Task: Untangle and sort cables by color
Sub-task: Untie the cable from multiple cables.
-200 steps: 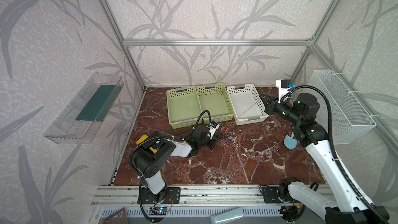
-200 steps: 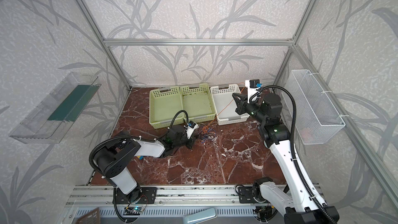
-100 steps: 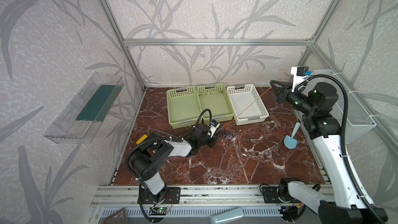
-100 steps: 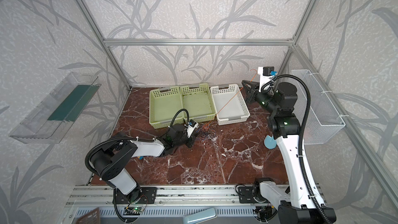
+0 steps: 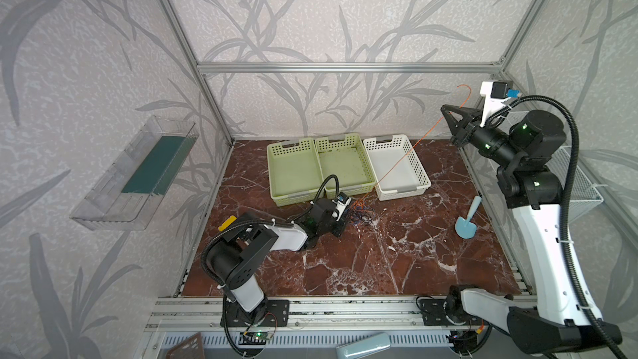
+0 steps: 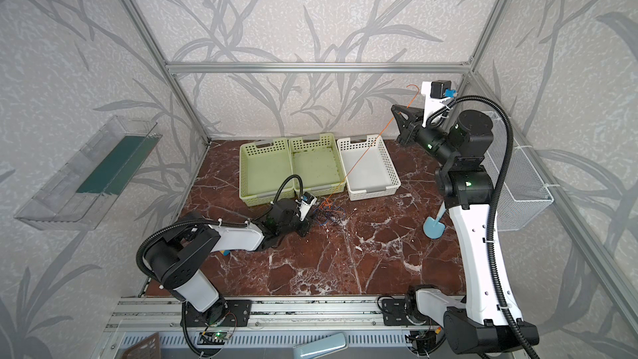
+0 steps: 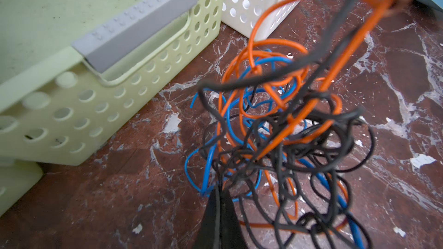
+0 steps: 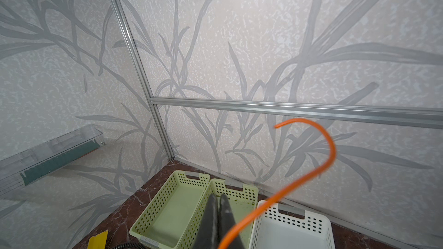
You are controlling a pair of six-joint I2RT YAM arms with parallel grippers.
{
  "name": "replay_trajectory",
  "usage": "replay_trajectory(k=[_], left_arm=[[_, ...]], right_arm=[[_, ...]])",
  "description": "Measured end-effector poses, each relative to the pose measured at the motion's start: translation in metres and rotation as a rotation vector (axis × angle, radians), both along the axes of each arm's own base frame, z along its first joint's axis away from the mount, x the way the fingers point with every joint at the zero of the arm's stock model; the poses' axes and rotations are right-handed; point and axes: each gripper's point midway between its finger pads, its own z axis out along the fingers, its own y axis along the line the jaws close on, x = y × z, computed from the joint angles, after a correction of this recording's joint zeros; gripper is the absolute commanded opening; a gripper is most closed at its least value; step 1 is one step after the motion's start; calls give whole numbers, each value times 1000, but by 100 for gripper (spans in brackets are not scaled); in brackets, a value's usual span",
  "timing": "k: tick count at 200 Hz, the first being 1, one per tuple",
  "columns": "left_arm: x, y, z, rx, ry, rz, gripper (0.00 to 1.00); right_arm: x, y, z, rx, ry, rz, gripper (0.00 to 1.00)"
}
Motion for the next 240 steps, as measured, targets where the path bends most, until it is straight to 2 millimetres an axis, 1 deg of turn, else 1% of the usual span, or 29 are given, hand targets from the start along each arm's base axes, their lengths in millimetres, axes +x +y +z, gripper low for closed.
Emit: replay_trajectory(k=[41,86,120,174,205,240], left_arm=[[2,5,-1,18,-5,24,0],[4,9,-2,38,-8,46,0],[5,12,-3,46,-13,58,0],[6,13,-3,49,-15,64,0],[6,13,-2,47,-17,65,0],[7,12,-2,41,-16,69,0]], right_arm=[[9,1,15,-7,-9,9,0],[20,4,40,-19,-43,26,0],[28,4,51,-19,-50,32,0],[36,8,81,-20,-102,58,0],[40,10,93,-14,-117,80,0],[44,13,99,1,-123,101,0]])
